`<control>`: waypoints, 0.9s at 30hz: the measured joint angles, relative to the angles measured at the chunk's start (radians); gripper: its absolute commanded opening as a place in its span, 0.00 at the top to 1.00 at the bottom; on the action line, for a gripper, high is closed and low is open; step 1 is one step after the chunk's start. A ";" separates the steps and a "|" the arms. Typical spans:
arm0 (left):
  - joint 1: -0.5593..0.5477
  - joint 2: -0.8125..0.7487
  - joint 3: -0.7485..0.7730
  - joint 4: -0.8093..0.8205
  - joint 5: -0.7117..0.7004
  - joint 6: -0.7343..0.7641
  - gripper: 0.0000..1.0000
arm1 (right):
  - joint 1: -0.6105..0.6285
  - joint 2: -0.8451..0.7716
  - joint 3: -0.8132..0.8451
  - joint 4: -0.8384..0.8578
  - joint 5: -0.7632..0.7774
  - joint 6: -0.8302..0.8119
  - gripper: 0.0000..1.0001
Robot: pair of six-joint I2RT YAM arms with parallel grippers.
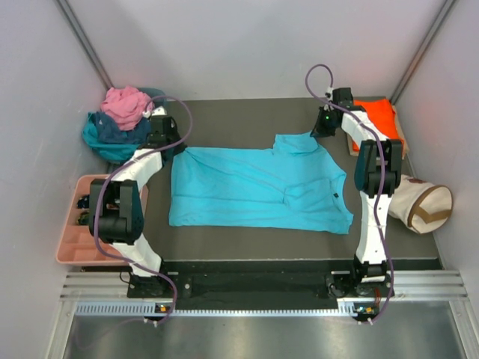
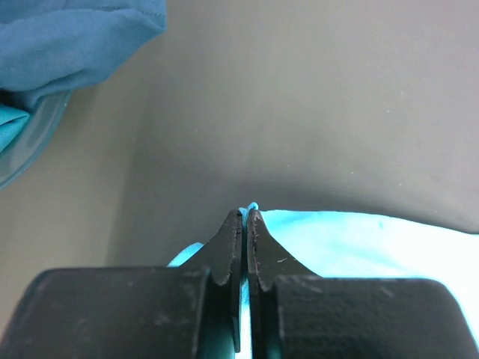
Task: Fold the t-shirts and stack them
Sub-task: Fold the tshirt
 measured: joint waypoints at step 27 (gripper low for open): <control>-0.002 0.167 0.057 0.065 -0.209 0.045 0.87 | -0.088 -0.026 -0.110 0.055 0.008 0.098 1.00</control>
